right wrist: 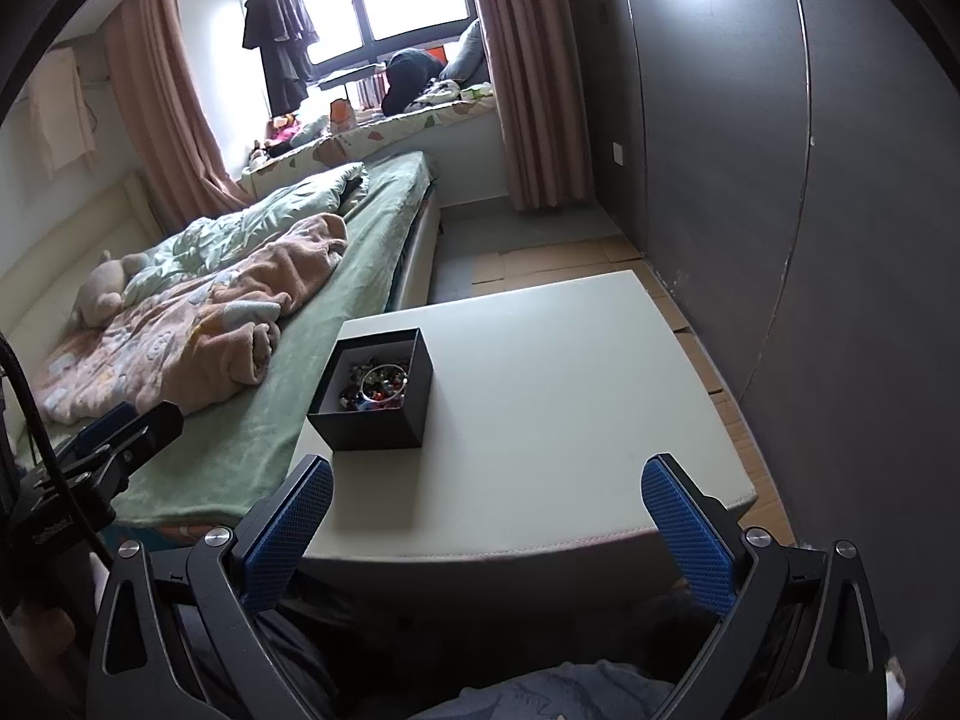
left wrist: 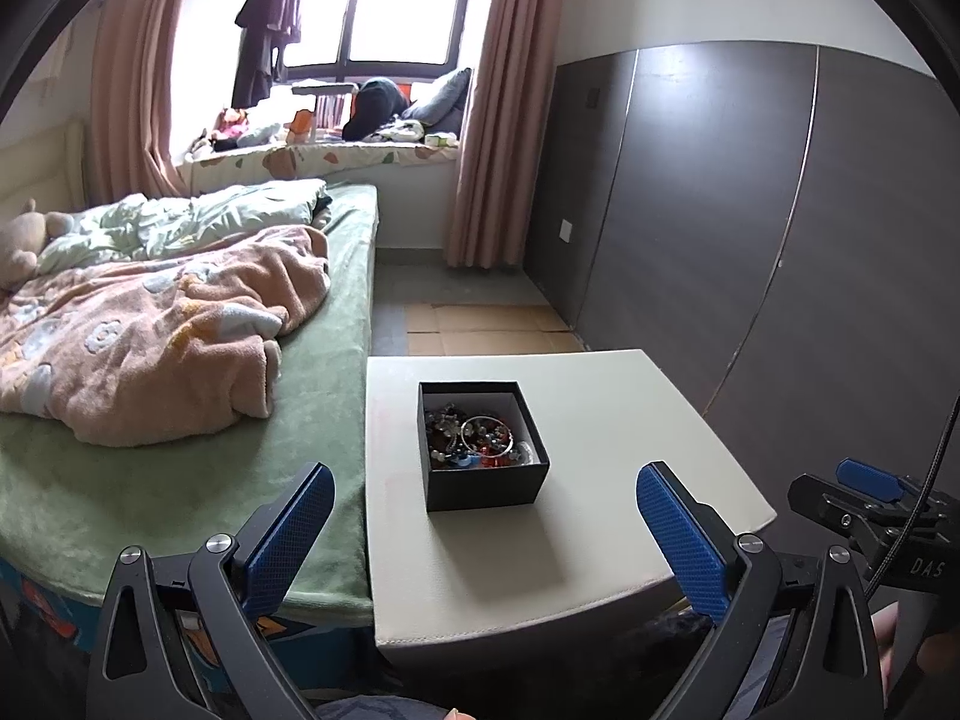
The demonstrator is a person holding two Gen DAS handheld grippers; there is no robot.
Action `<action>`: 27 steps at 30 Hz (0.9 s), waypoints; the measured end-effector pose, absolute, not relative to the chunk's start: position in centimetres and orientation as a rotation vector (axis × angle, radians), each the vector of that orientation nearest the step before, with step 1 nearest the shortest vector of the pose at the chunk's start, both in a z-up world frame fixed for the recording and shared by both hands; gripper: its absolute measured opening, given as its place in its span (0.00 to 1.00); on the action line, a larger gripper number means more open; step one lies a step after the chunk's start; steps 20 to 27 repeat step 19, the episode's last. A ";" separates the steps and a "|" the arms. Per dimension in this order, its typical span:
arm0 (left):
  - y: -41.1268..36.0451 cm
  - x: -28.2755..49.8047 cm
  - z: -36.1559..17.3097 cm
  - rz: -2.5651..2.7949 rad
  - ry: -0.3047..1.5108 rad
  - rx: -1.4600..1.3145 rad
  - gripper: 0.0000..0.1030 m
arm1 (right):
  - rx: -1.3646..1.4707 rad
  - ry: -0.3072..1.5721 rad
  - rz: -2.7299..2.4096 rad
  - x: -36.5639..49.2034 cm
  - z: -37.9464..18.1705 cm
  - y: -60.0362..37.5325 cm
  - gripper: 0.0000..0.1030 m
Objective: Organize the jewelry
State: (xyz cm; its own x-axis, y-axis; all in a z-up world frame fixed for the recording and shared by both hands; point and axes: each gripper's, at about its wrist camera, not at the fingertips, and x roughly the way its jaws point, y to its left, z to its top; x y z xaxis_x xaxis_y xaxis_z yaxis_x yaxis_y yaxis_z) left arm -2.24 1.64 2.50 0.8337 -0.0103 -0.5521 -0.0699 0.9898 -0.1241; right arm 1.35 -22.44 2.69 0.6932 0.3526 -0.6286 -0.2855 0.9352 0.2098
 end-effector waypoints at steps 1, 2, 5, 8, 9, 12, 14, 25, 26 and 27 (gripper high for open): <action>1.5 -2.3 2.5 0.033 0.583 -0.135 0.98 | 0.099 0.722 0.357 1.4 2.7 -22.5 1.00; 1.4 -2.3 2.6 0.034 0.583 -0.130 0.98 | 0.099 0.722 0.358 1.3 2.7 -22.5 1.00; 1.2 -2.2 2.6 0.037 0.583 -0.117 0.98 | 0.097 0.722 0.357 1.4 2.7 -22.5 1.00; 1.2 -2.1 2.6 0.037 0.586 -0.115 0.98 | 0.097 0.722 0.358 1.4 2.7 -22.5 1.00; 1.2 -2.2 2.6 0.039 0.584 -0.115 0.98 | 0.098 0.722 0.358 1.4 2.7 -22.5 1.00; 1.2 -2.3 2.7 0.044 0.574 -0.114 0.98 | 0.098 0.722 0.358 1.4 2.7 -22.5 1.00; 1.1 -2.4 2.8 0.049 0.568 -0.106 0.98 | 0.099 0.722 0.357 1.4 2.7 -22.5 1.00; 0.8 -2.0 2.6 0.049 0.577 -0.088 0.98 | 0.100 0.721 0.354 1.4 2.7 -22.7 1.00; 0.8 -2.0 2.6 0.049 0.577 -0.088 0.98 | 0.100 0.721 0.354 1.4 2.7 -22.7 1.00; 0.8 -2.0 2.6 0.049 0.577 -0.088 0.98 | 0.100 0.721 0.354 1.4 2.7 -22.7 1.00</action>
